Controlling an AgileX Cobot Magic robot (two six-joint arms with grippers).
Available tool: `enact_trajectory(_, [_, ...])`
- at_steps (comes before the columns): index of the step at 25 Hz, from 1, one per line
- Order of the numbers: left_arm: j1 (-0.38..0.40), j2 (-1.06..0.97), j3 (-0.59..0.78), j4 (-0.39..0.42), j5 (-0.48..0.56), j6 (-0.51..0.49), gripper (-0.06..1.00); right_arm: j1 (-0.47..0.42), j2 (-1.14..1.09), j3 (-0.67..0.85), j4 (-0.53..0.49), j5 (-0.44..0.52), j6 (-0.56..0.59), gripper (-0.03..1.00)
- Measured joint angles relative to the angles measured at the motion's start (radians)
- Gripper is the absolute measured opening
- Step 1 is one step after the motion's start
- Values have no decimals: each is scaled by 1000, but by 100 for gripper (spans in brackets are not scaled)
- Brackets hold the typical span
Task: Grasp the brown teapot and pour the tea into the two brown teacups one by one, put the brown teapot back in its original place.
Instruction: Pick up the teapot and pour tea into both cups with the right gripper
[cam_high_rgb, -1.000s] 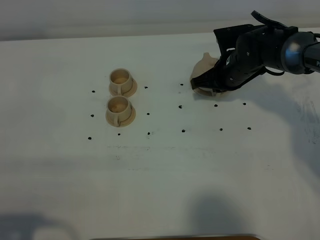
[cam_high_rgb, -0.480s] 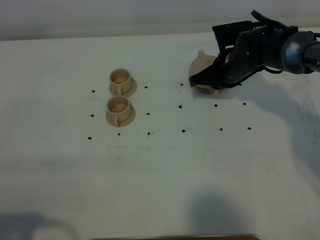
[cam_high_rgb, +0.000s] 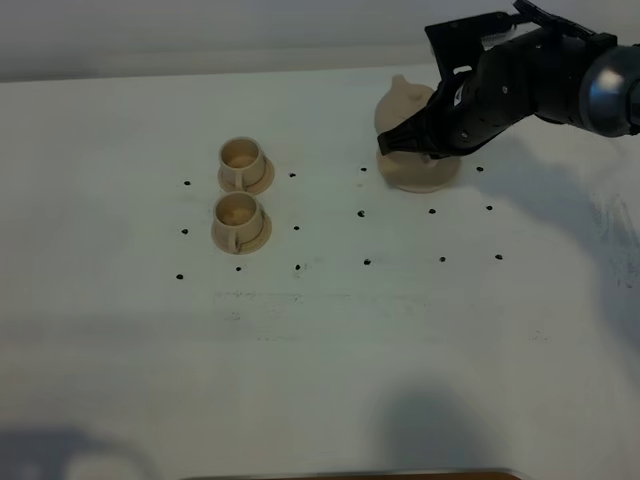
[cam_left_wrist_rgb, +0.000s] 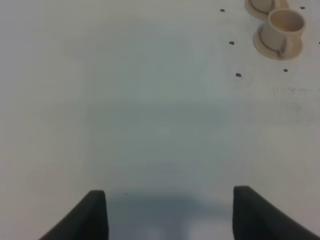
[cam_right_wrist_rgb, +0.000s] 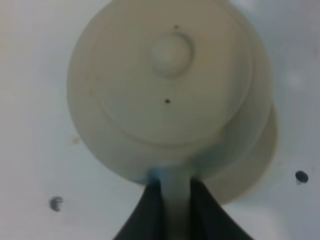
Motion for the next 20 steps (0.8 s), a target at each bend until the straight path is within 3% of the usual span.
enact_trajectory(20, [0,0,0,0,0,0,60,227,-23,-24,-79,13,-59,9])
